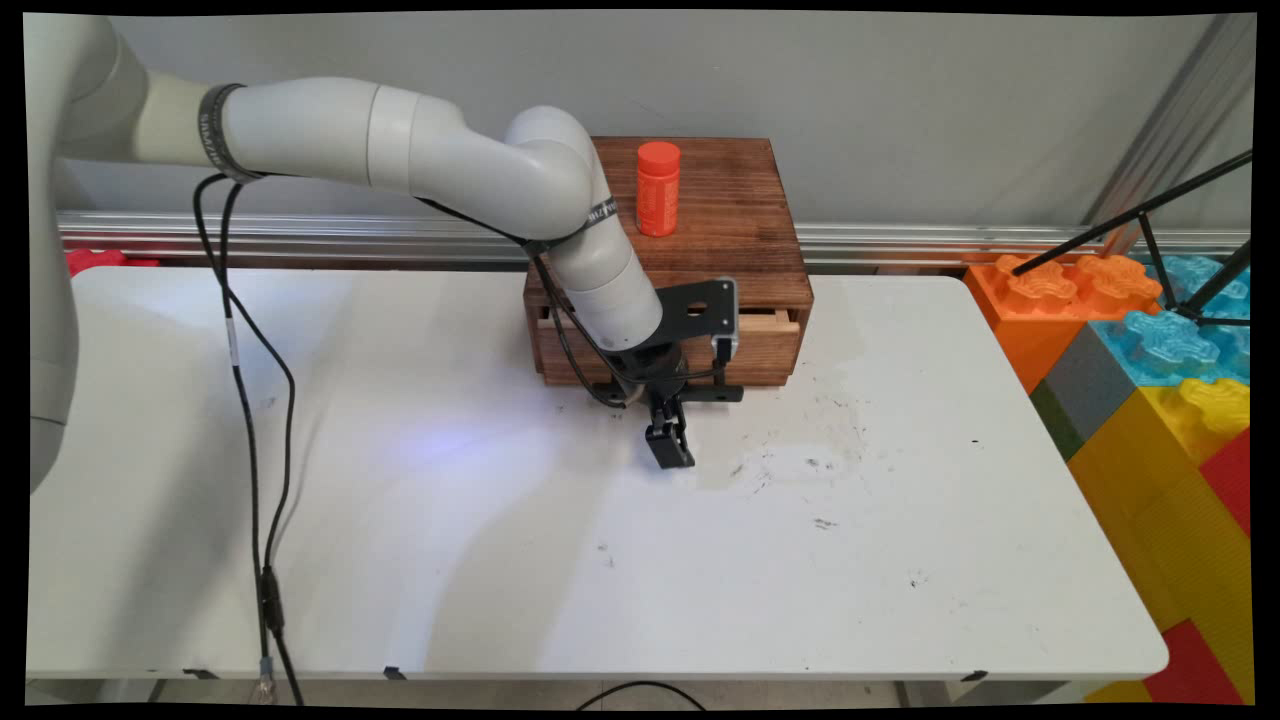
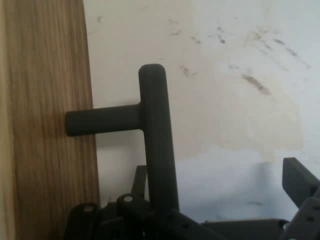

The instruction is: Open the drawer

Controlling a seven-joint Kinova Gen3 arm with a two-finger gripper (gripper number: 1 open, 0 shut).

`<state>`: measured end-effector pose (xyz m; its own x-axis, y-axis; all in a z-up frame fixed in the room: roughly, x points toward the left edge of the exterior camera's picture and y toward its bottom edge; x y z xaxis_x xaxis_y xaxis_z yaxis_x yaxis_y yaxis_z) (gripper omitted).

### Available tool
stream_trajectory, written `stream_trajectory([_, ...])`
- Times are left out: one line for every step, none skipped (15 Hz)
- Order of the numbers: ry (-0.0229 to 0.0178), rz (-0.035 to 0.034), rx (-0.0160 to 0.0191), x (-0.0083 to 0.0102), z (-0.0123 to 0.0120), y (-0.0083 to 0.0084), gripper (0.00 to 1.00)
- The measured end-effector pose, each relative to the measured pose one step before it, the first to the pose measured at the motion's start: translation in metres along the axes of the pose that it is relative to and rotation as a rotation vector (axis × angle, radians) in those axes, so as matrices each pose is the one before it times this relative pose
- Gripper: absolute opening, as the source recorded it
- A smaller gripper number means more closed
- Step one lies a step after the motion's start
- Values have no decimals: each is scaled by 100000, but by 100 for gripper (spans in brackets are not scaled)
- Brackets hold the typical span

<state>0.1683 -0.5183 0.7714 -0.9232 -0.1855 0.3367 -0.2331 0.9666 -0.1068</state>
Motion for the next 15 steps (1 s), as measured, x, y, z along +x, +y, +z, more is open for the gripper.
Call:
stream_trajectory([-23,270,-135,6,-95,505,100])
stream_trajectory([-15,267,-149,11,-92,474,100])
stream_trajectory([0,224,-124,4,-127,574,100])
stream_trajectory([5,227,-138,12,-110,569,100])
stream_trajectory([-32,169,-99,7,-99,494,100])
stream_trajectory([-24,206,-106,22,-107,597,100])
stream_trajectory([-5,217,-81,35,-100,582,100])
stream_trajectory([-27,178,-74,23,-66,488,100])
stream_trajectory([-4,140,-28,29,-40,321,100])
stream_trajectory([14,168,-10,39,-58,462,100])
stream_trajectory([-10,226,-18,54,-53,528,100])
stream_trajectory([-7,156,-19,40,-53,512,100])
stream_trajectory([-12,146,-3,45,-49,431,100])
stream_trajectory([9,94,-15,39,-29,296,100])
stream_trajectory([32,142,-40,65,-42,448,100])
